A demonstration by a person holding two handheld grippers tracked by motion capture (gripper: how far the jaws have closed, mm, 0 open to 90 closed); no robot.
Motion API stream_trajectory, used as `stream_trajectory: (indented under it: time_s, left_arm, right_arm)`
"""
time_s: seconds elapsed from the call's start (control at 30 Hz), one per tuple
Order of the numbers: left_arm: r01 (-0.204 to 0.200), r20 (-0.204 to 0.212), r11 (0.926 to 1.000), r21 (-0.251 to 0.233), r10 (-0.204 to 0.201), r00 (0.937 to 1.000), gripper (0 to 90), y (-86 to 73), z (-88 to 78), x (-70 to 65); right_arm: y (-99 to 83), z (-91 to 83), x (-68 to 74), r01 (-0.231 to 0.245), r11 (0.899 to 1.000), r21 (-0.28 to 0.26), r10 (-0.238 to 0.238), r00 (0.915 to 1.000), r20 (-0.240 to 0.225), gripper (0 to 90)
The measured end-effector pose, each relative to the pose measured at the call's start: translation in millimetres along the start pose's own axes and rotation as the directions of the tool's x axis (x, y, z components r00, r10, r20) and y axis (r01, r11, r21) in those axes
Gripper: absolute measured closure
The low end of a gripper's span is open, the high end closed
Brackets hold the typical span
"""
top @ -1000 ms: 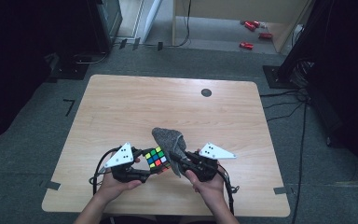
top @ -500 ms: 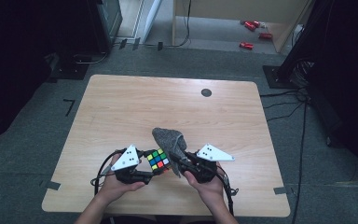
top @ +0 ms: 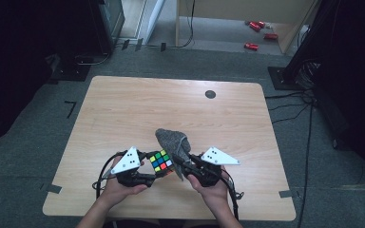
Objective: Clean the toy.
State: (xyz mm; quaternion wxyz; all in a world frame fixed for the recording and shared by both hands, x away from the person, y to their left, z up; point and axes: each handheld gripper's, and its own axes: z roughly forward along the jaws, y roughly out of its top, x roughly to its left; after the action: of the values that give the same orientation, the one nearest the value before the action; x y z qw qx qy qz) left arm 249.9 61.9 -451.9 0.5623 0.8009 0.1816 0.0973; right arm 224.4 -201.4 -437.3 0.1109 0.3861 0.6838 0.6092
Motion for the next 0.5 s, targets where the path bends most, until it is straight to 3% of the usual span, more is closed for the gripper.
stream_trajectory:
  time_s: [0.1,0.2,0.33,0.4,0.5]
  left_arm:
    - [0.011,0.009,0.9997,-0.022,-0.01,0.9999,35.0,0.7,-2.7,0.8]
    - [0.008,0.006,0.9998,-0.016,-0.007,1.0,35.0,-0.2,-1.8,1.3]
    - [-0.014,-0.019,0.9996,0.026,0.014,0.9997,35.0,-2.7,3.0,0.3]
    - [-0.016,-0.019,0.9994,0.029,0.017,0.9997,35.0,-2.8,3.6,-0.8]
    - [-0.025,-0.032,0.9994,0.025,0.026,0.9991,35.0,-0.4,1.1,-1.6]
  right_arm:
    - [-8.2,4.1,-10.8,-0.06,0.998,0.028,0.06,0.9981,0.012,72.2]
    - [-11.1,5.6,-14.4,-0.079,0.996,0.037,0.079,0.9968,0.009,72.3]
    - [-3.0,1.8,-6.3,-0.063,0.998,0.019,0.063,0.9979,-0.017,72.3]
    - [1.1,-0.4,1.2,-0.037,0.999,-0.003,0.036,0.999,-0.027,72.2]
    - [-2.7,0.5,-0.9,-0.05,0.999,-0.016,0.049,0.9984,-0.026,72.2]
